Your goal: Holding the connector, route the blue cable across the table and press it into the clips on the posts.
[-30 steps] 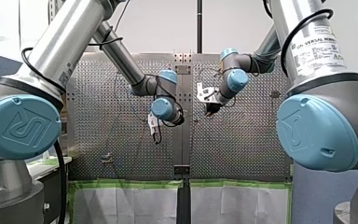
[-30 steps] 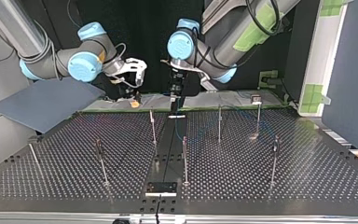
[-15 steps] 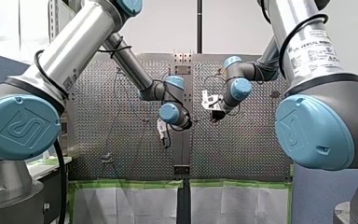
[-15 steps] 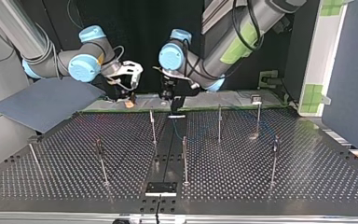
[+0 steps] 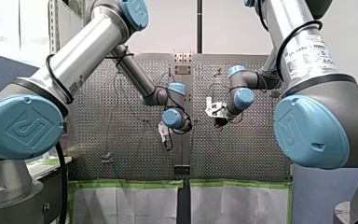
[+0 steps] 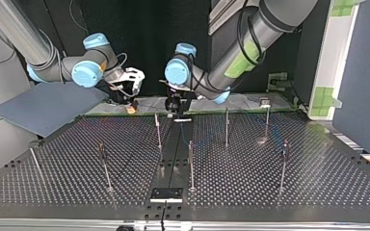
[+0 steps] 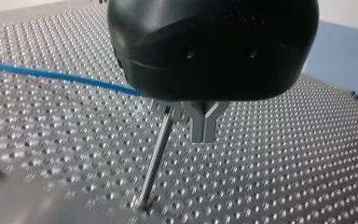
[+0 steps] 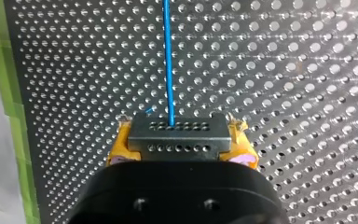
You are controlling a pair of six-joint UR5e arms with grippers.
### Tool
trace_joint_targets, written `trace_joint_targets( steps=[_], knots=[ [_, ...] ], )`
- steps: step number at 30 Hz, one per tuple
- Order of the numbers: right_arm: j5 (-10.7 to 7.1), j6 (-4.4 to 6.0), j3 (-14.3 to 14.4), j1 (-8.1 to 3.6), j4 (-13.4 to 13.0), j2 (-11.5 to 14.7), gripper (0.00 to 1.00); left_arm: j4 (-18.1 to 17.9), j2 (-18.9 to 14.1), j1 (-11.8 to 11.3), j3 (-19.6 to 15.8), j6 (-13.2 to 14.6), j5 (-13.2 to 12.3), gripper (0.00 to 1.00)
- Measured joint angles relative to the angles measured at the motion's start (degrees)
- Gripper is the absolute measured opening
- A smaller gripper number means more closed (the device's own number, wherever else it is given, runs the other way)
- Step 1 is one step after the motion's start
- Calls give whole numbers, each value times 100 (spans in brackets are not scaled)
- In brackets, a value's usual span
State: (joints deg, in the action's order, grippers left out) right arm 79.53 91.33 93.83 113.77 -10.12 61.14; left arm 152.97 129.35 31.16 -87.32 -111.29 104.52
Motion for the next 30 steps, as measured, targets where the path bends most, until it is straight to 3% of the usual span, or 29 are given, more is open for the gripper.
trace_joint_targets(
  steps=[9,16,23,30],
  knots=[
    [-65,13,-143,-95,-51,-45,0,74,22,-124,167,3,-24,0],
    [-93,14,-271,-164,-63,-214,0,56,47,-261,257,-6,-195,0],
    [-152,76,-541,-269,-49,-258,0,278,320,-338,643,4,-312,0],
    [-189,120,-742,-429,-55,-313,0,584,364,-408,1072,107,-267,0]
  ],
)
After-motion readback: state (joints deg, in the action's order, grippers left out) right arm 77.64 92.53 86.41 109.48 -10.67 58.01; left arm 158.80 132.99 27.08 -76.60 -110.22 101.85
